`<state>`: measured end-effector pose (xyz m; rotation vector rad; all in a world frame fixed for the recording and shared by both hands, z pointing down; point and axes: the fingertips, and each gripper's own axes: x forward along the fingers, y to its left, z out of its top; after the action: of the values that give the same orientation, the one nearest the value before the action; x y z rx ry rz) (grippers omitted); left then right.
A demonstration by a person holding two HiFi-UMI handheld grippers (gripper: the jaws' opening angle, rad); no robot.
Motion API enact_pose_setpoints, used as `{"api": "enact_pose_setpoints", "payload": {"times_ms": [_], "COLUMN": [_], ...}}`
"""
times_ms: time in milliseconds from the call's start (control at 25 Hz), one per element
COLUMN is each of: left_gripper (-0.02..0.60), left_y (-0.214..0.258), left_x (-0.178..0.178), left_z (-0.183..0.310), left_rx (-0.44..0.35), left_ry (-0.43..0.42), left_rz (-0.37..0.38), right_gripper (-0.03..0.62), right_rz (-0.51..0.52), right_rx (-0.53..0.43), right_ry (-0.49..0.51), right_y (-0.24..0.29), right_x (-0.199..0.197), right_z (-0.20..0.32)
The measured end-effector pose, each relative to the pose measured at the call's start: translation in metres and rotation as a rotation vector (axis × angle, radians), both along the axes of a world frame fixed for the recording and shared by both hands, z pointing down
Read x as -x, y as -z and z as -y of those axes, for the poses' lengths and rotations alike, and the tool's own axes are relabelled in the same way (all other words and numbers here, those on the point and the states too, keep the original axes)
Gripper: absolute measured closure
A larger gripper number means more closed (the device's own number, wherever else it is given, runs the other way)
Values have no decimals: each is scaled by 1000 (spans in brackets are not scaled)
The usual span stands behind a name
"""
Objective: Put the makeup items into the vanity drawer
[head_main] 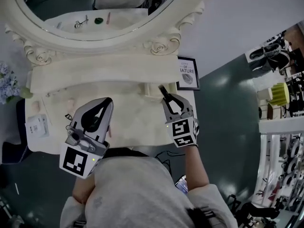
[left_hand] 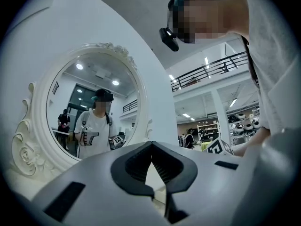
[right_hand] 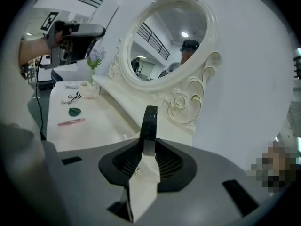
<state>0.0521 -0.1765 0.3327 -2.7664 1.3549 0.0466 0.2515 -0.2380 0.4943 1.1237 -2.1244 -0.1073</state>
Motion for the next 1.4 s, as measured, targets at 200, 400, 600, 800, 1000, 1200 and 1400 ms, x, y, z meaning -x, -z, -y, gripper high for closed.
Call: {"api": "enact_pose_setpoints", "payload": {"times_ms": [200, 400, 600, 800, 1000, 1200, 1400], "left_gripper": [568, 568, 568, 568, 568, 568, 568], "left_y": [-2, -4, -4, -4, -6, -7, -8], "left_x": [-4, -4, -5, -5, -1, 1, 6], "left_z": [-1, -4, -7, -10, -10, -10, -11], "left_rx": [4, 9, 7, 11, 17, 20, 27], "left_ry": [29, 55, 77, 94, 113, 126, 146], "left_rz": [9, 17, 26, 38, 40, 48, 49], "right_gripper": [499, 499, 499, 499, 499, 499, 497], "right_rz": [-162, -375, -509, -624, -732, -804, -812], "right_rx": [7, 25, 70, 122, 160, 198, 207], "right_ry": [87, 206, 288, 350, 377, 409, 414], "right_y": [-14, -32, -46, -61, -71, -76, -81], "right_x": [-9, -17, -25, -30, -34, -31, -26], "right_z": [7, 14, 24, 33, 46, 52, 56]}}
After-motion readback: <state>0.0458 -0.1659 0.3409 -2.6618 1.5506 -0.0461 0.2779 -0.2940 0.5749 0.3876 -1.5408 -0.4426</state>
